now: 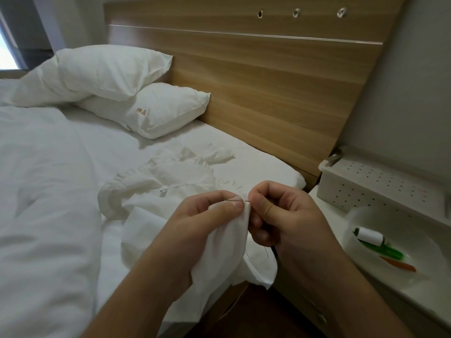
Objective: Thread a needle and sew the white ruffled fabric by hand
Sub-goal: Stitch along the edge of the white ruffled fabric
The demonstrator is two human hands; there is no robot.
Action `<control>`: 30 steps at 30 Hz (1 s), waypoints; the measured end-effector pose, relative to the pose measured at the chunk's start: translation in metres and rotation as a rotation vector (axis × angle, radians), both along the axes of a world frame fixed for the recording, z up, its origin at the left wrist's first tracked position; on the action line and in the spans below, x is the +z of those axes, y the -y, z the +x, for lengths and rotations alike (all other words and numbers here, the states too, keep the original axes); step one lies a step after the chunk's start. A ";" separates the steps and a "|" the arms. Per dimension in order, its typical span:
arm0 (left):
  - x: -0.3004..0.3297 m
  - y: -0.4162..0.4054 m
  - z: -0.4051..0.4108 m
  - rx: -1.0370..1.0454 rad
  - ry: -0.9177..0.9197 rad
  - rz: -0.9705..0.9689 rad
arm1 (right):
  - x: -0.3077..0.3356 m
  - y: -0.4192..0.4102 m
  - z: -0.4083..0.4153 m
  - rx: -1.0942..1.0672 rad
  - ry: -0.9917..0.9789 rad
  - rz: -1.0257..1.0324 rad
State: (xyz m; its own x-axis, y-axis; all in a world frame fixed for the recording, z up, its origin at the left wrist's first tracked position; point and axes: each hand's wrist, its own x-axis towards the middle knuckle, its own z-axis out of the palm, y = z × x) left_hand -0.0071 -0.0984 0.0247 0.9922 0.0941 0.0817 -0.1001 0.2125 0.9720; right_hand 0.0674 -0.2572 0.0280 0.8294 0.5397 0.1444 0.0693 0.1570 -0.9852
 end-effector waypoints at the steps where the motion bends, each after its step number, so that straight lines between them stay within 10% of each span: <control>1: 0.000 -0.001 0.001 0.004 -0.012 0.007 | 0.001 -0.001 -0.002 -0.005 0.007 0.006; 13: -0.004 -0.001 0.009 0.181 -0.181 0.110 | 0.006 -0.006 -0.008 -0.158 0.633 -0.351; 23: -0.009 -0.005 0.012 0.073 -0.160 0.093 | 0.003 -0.005 -0.005 -0.214 0.431 -0.205; 30: -0.012 -0.004 0.014 0.227 -0.146 0.436 | 0.017 -0.003 -0.011 -0.257 0.129 0.152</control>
State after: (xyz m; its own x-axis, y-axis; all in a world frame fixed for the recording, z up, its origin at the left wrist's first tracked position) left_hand 0.0072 -0.0948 0.0128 0.9547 0.2965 0.0238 0.0464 -0.2275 0.9727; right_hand 0.0568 -0.2540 0.0450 0.9054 0.2791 0.3200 0.2485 0.2629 -0.9323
